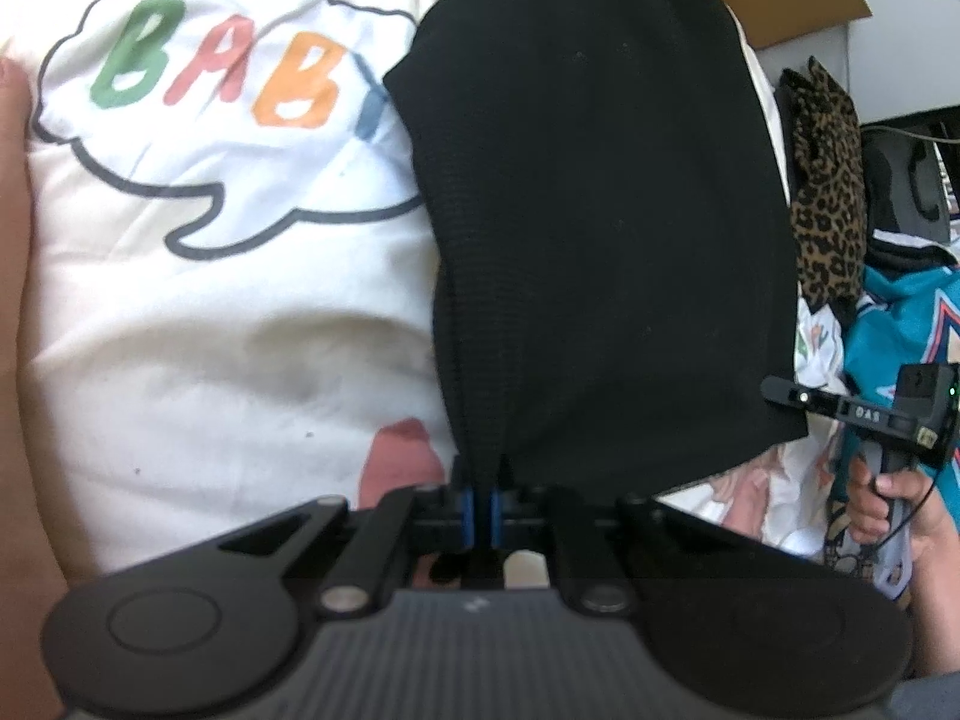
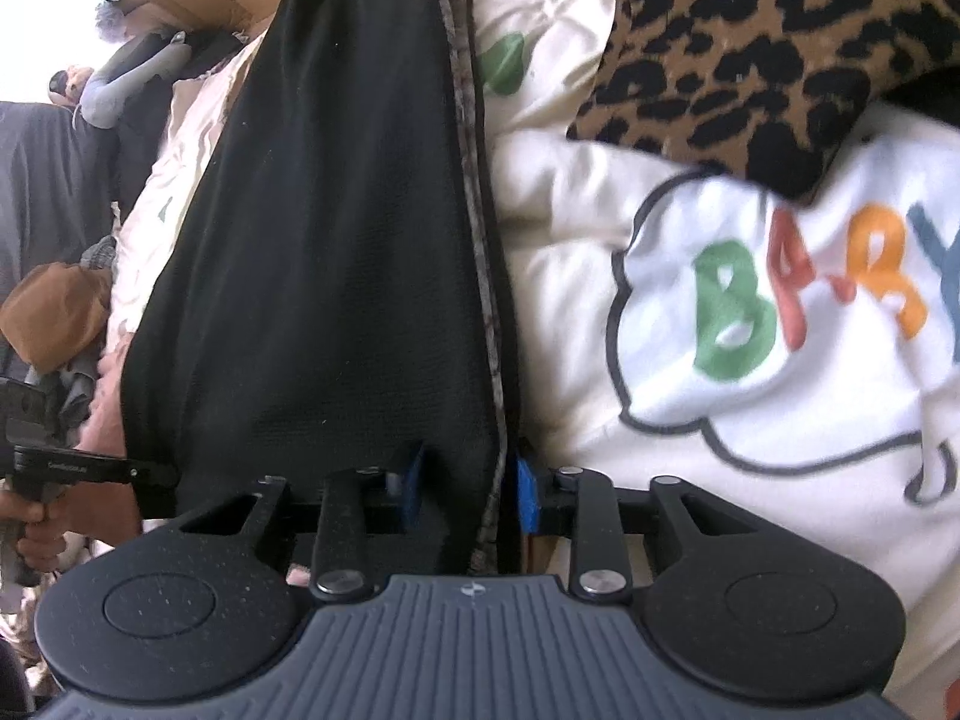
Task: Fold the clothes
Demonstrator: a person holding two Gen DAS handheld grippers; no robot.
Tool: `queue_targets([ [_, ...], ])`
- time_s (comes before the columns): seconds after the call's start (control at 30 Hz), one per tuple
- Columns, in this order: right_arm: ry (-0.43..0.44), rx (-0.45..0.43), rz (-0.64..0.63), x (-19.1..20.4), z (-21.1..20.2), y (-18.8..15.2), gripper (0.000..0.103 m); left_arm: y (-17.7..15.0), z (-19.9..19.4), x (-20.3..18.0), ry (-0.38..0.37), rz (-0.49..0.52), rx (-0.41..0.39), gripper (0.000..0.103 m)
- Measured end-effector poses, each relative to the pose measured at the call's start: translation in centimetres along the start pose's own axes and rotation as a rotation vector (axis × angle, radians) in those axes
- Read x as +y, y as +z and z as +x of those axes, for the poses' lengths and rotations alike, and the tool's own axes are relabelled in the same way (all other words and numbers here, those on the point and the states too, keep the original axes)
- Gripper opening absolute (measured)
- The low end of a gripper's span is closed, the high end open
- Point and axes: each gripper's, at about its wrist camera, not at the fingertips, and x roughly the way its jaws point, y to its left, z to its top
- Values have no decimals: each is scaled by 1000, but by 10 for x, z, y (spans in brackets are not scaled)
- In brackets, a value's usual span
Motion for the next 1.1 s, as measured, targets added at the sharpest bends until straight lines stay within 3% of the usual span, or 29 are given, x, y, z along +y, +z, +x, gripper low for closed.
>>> queue_targets([
  [0.1,14,7,54,-6,-1,0,10,-2,-4,-1,7,1,6,5],
  [0.3,-37,55,46,8,-8,8,3,2,-12,-5,-2,-31,34,5],
  [0.5,-97,105,8,30,-23,15,2,7,-31,-26,20,-2,47,5],
  [1.1,-113,-9,25,78,-122,-11,1,-16,-92,-69,23,38,57,4],
])
